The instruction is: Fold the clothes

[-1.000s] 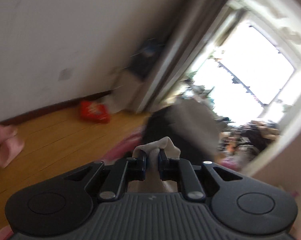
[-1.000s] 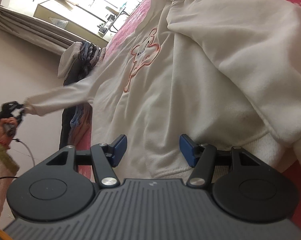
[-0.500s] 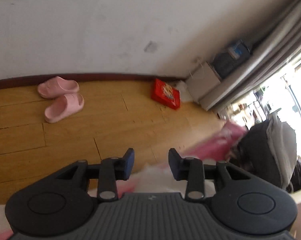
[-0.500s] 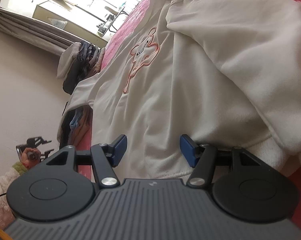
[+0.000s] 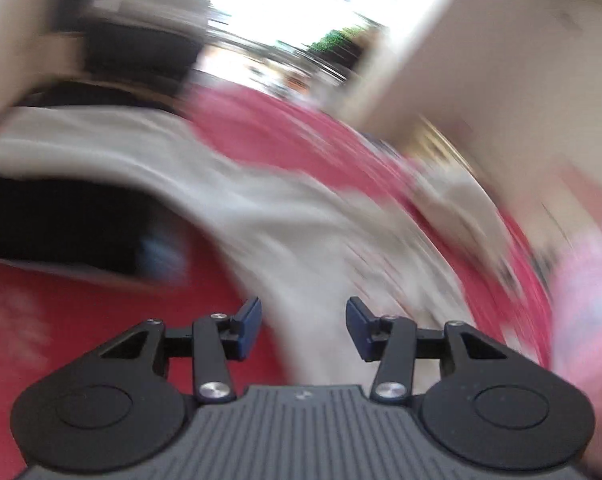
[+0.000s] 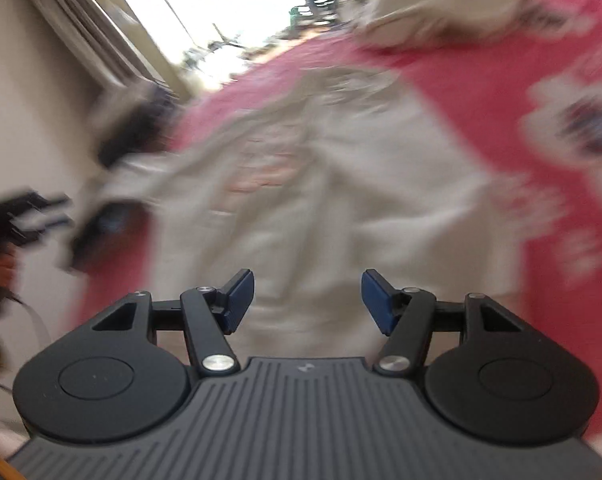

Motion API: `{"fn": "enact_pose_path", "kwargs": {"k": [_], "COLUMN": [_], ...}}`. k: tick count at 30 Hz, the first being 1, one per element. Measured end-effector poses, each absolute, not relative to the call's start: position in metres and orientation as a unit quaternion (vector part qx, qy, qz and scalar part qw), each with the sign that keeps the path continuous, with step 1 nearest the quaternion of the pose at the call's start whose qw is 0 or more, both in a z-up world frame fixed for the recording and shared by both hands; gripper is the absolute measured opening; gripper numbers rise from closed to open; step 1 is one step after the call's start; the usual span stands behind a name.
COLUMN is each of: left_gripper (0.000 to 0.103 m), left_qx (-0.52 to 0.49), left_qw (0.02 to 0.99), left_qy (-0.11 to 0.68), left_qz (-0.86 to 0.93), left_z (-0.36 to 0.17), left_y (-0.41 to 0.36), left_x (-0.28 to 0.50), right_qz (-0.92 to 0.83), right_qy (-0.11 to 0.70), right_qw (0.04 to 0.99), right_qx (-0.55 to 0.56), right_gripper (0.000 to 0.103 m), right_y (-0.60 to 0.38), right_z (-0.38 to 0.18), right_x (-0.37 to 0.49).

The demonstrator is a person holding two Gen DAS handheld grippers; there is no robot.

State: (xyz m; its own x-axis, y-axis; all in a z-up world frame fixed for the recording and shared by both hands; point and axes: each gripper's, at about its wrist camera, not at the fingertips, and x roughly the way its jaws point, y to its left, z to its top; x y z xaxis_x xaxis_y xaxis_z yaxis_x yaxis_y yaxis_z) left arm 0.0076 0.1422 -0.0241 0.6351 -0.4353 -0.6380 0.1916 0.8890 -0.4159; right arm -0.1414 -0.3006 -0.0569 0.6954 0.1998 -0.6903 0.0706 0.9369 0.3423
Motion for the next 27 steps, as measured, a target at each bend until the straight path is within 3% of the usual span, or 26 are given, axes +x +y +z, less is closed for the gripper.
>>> {"fn": "enact_pose_path", "kwargs": {"k": [7,15,17,19,27], "left_gripper": [0.048,0.048,0.048,0.048,0.048], "left_qx": [-0.022,0.023,0.015,0.008,-0.010], "left_qw": [0.854,0.845,0.841,0.842,0.851], "left_qy": [0.408,0.422,0.434,0.440,0.435], "left_qz": [-0.321,-0.329,-0.323,-0.314,-0.294], "left_z": [-0.071,-0.109,-0.115,-0.122,-0.129], "left_y": [-0.007,-0.044,-0.042,-0.040,-0.039], "left_x": [-0.045,-0.063,-0.060,-0.057,-0.055], "right_qz": [0.007,0.037,0.035,0.033,-0.025], "right_qy": [0.462,0.516,0.526,0.520,0.437], "right_qw": [0.887,0.842,0.836,0.841,0.894], "right_qx": [-0.014,-0.155,-0.152,-0.143,-0.094], "right_gripper": [0.058,0.054,0.029,0.011,0.005], "right_y": [-0.291,-0.255,-0.255,-0.257,-0.294], "right_z": [-0.075,-0.117,-0.124,-0.119,-0.065], "right_x": [-0.151,-0.130,-0.124,-0.123,-0.124]}}
